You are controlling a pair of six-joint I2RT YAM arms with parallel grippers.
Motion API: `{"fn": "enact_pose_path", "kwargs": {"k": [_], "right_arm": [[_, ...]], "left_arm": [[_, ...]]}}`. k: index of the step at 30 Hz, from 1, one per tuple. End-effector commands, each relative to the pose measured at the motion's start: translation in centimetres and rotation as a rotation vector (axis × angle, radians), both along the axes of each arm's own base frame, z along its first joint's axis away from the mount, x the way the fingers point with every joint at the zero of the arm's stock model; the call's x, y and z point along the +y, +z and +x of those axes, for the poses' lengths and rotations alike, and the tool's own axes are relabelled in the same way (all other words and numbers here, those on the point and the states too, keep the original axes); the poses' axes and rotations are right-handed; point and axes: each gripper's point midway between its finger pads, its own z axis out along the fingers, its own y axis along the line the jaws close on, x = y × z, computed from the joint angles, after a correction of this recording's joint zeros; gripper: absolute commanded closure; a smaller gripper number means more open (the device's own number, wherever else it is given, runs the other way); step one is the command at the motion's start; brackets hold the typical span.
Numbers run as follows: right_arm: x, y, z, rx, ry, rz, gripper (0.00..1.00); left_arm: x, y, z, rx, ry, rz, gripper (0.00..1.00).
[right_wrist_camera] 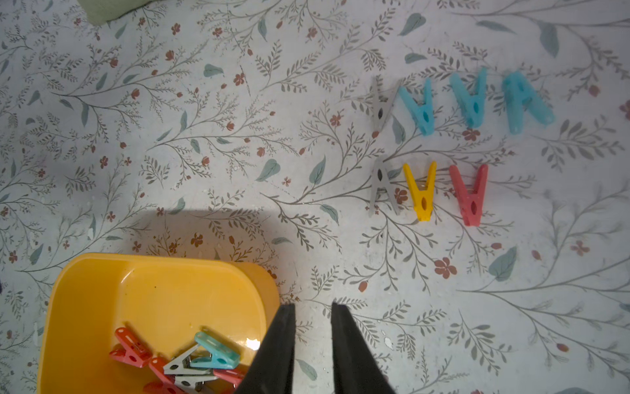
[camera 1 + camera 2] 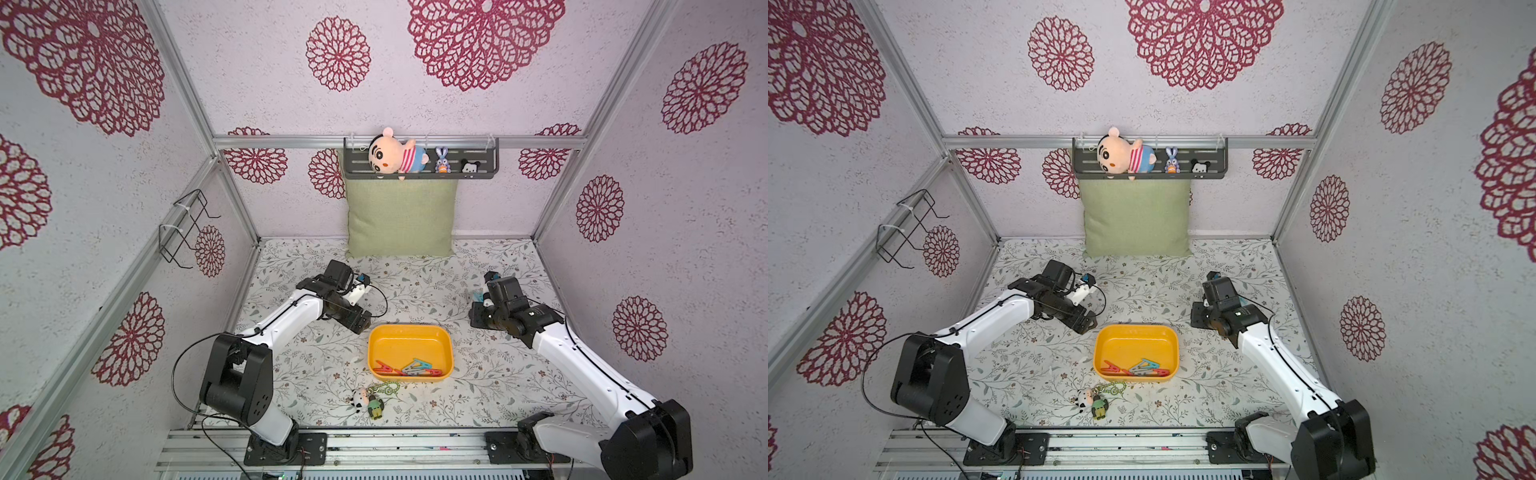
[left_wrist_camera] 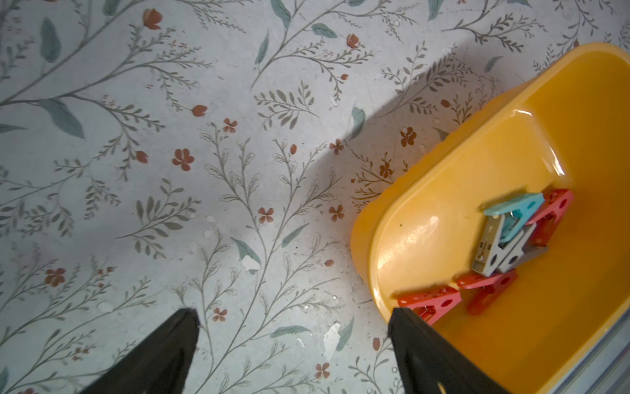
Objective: Take the clothespins out of the storage box
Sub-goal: Pick up the storage box at the center of the board.
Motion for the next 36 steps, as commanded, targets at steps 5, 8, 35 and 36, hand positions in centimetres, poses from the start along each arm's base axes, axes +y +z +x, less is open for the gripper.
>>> {"fn": "enact_pose_path", "kwargs": {"k": [5, 8, 35, 36], "right_arm": [[0.0, 1.1, 0.7, -0.058, -0.032, 0.027, 0.76], [0.0, 1.1, 0.4, -0.062, -0.034, 0.03, 0.76], [1.0, 0.2, -0.9, -0.053, -0.01, 0.084, 0.76], [1.0, 0.1, -0.9, -0.052, -0.01, 0.084, 0.76]], "left_arm": [[-4.2, -1.3, -0.7, 0.031, -0.085, -0.021, 0.13], [-5.5, -2.2, -1.2, 0.042, -0.114, -0.011, 0.16], [-4.8, -4.7, -0.1, 0.002, -0.062, 0.131, 0.36], [-4.8, -4.6, 0.0, 0.001, -0.063, 0.133, 0.38]]}}
